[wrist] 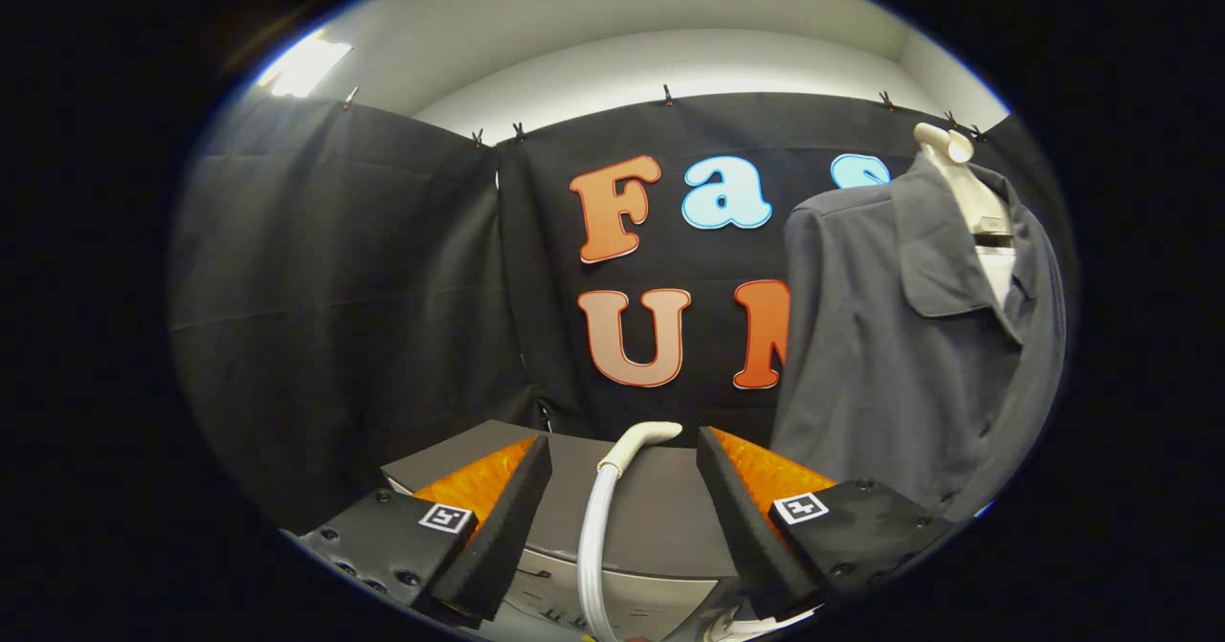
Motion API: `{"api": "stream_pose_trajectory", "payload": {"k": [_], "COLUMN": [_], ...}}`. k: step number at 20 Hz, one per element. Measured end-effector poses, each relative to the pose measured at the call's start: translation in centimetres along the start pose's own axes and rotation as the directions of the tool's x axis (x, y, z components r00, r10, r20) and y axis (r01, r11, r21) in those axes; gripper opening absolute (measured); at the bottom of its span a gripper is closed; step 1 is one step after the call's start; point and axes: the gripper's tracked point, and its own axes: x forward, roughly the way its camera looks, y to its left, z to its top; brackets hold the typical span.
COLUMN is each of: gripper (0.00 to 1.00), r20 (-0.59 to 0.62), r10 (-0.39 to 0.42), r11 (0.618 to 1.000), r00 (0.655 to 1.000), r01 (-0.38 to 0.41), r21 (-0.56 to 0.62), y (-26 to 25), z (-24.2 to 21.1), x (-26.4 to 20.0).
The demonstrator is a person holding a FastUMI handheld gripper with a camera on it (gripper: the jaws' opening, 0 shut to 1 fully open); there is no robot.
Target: Iron the clothes twice with a garment steamer, once on the left side and once on the right side.
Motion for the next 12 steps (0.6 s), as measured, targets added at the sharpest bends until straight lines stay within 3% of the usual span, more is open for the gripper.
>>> {"api": "stream_pose_trajectory", "payload": {"k": [7, 12], "gripper": [0.98, 0.98], "r20": [-0.235, -0.472], "r10": [-0.049, -0.04], "r11": [0.999, 0.999], "r00": [0.971, 0.881], "r01": [0.046, 0.038], "r21": [-0.021, -0.015], "y": [1.1, 1.6], "z": [-2.4, -8.2], "x": [13.9, 21.3]}}
